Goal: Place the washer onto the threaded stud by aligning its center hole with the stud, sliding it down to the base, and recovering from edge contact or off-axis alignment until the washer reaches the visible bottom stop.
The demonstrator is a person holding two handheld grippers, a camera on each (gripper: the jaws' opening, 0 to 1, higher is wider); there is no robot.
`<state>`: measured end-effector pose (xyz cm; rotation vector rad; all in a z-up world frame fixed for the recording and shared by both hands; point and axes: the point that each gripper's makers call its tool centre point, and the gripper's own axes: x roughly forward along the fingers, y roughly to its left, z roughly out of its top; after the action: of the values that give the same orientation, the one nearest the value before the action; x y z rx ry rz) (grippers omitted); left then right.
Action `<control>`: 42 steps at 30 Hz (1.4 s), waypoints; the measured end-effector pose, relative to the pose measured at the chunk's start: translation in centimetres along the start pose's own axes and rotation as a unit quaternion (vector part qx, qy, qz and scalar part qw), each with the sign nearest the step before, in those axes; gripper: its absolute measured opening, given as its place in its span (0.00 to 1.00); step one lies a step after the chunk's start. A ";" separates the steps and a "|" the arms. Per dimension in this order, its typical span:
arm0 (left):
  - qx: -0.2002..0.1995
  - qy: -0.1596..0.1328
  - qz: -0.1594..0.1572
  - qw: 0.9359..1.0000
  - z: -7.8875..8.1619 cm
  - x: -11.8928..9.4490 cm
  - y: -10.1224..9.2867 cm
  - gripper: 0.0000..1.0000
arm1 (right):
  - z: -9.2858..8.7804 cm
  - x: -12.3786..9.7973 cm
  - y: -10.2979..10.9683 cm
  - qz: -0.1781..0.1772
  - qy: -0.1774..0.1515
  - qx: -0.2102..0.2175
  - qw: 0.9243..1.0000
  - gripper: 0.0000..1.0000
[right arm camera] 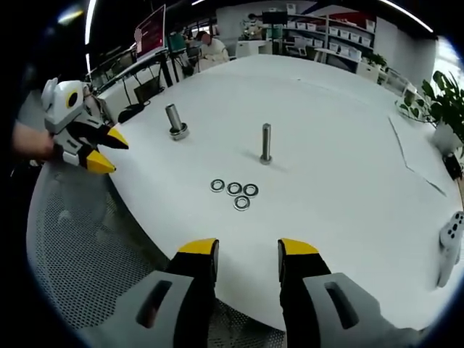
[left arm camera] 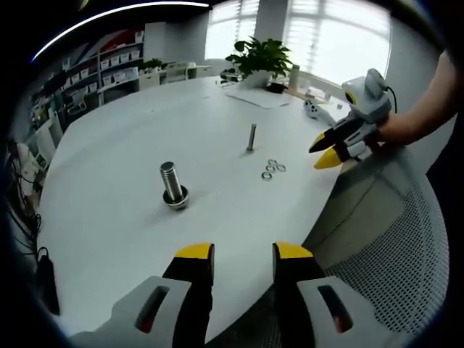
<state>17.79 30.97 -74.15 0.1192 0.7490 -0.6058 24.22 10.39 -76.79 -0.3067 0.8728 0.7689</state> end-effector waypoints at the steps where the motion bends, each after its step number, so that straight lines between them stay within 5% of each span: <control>1: 0.000 -0.002 0.001 1.000 0.1 0.0 0.0 0.30 | 0.0 0.0 0.0 0.000 0.001 -0.002 1.000 0.35; 5: -0.003 -0.004 0.003 1.000 0.1 -0.1 0.1 0.30 | 0.4 -0.1 -0.3 0.001 0.004 -0.032 0.999 0.35; 42: -0.010 -0.020 0.018 1.000 0.6 -0.4 0.7 0.30 | 2.1 2.3 -1.9 0.010 0.032 -0.050 0.998 0.35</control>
<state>18.33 31.54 -73.49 0.1017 0.7119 -0.5658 27.67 11.29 -77.38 -0.4129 0.9013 0.8260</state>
